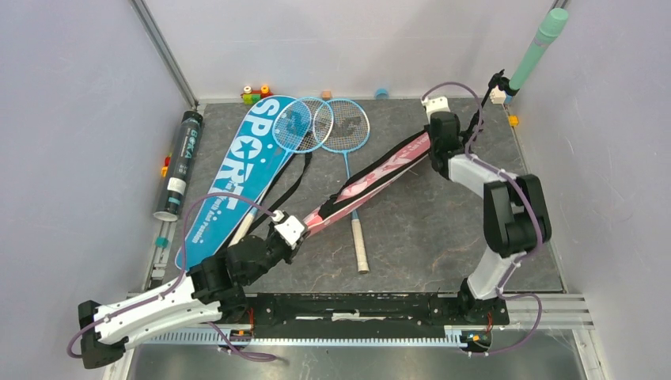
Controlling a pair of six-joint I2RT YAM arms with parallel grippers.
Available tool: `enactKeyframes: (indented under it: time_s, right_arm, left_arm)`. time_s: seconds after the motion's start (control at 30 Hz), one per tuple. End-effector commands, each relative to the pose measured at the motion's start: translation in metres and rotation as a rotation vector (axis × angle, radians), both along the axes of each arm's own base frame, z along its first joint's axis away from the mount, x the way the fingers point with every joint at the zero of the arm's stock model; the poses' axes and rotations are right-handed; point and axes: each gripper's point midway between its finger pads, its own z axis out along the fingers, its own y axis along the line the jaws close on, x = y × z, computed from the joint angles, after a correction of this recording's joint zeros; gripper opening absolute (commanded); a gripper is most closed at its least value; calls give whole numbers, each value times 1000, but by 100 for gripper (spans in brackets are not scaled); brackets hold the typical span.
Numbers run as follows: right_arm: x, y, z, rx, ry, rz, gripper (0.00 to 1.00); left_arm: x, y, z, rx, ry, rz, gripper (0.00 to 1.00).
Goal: Pack up the badminton gear
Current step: Zip the racket bag at the center of the board.
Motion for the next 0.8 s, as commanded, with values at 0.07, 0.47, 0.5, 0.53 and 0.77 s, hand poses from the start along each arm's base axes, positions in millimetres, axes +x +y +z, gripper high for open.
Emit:
enactKeyframes:
  time_s: [0.07, 0.47, 0.5, 0.53, 0.77]
  right_arm:
    - [57, -23, 19, -89, -82, -4, 0]
    - [184, -23, -31, 286, -77, 122, 0]
    - [193, -12, -44, 328, -41, 165, 0]
    - [200, 1, -44, 365, -30, 217, 0]
    - [170, 63, -33, 459, -34, 499, 0]
  left_arm:
    - [4, 9, 55, -239, -48, 73, 2]
    - [-8, 26, 81, -418, -39, 82, 2]
    - [-8, 27, 80, -429, -26, 92, 2]
    - [-7, 29, 79, -440, -15, 103, 2]
    - [-3, 30, 72, -432, 12, 145, 2]
